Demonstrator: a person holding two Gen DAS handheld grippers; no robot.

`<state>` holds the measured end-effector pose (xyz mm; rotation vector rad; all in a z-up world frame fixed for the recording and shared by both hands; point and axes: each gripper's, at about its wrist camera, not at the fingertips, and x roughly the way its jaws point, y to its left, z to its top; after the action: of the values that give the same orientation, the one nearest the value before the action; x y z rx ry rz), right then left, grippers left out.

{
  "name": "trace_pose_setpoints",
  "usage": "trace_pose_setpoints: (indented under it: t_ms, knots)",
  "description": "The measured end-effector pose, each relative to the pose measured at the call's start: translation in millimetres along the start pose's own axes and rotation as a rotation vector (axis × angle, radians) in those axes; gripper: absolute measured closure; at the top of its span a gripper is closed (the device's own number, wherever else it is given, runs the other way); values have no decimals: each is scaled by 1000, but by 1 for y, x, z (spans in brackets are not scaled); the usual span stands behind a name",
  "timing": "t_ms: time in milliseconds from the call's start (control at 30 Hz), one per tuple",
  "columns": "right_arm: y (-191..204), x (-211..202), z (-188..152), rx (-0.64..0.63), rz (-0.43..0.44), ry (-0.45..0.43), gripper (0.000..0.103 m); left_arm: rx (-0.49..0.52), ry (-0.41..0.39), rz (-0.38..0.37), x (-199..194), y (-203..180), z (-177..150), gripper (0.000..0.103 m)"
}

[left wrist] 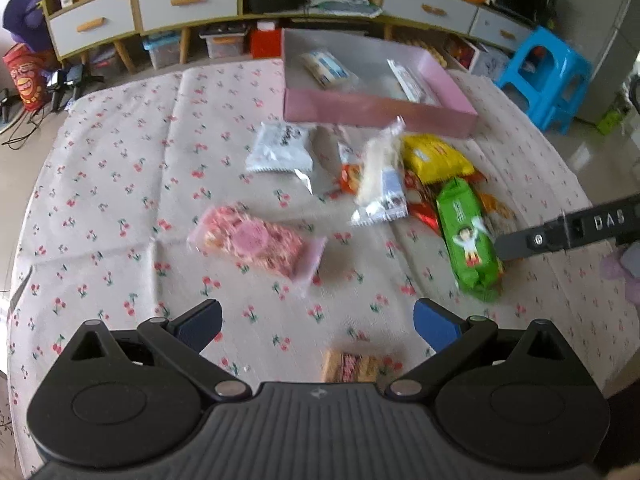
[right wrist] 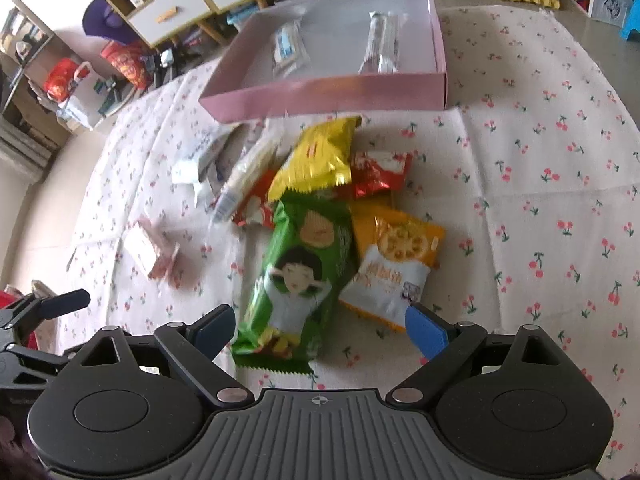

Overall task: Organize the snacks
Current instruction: 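Grasp the green girl-print bag with the right tool while the left tool grasps the brown cake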

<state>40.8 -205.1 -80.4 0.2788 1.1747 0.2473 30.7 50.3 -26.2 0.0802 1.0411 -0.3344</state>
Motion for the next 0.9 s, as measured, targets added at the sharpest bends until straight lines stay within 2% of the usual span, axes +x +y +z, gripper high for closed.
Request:
trace_pose_setpoints:
  t_ms: [167, 333, 433, 567, 833, 900]
  knots:
    - [-6, 6, -3, 66, 58, 60, 9, 40, 37, -17, 5, -10, -14, 2]
    - [-7, 19, -8, 146, 123, 127, 9, 46, 95, -52, 12, -14, -29, 13]
    - [-8, 24, -9, 181, 141, 141, 9, 34, 103, -51, 13, -13, -33, 18]
    - [-8, 30, -8, 215, 151, 134, 9, 27, 96, -37, 13, -11, -32, 25]
    - [-11, 36, -6, 273, 145, 65, 10, 50, 126, -30, 20, -13, -33, 49]
    - [-11, 37, -4, 282, 142, 40, 10, 45, 135, -35, 22, -11, -33, 52]
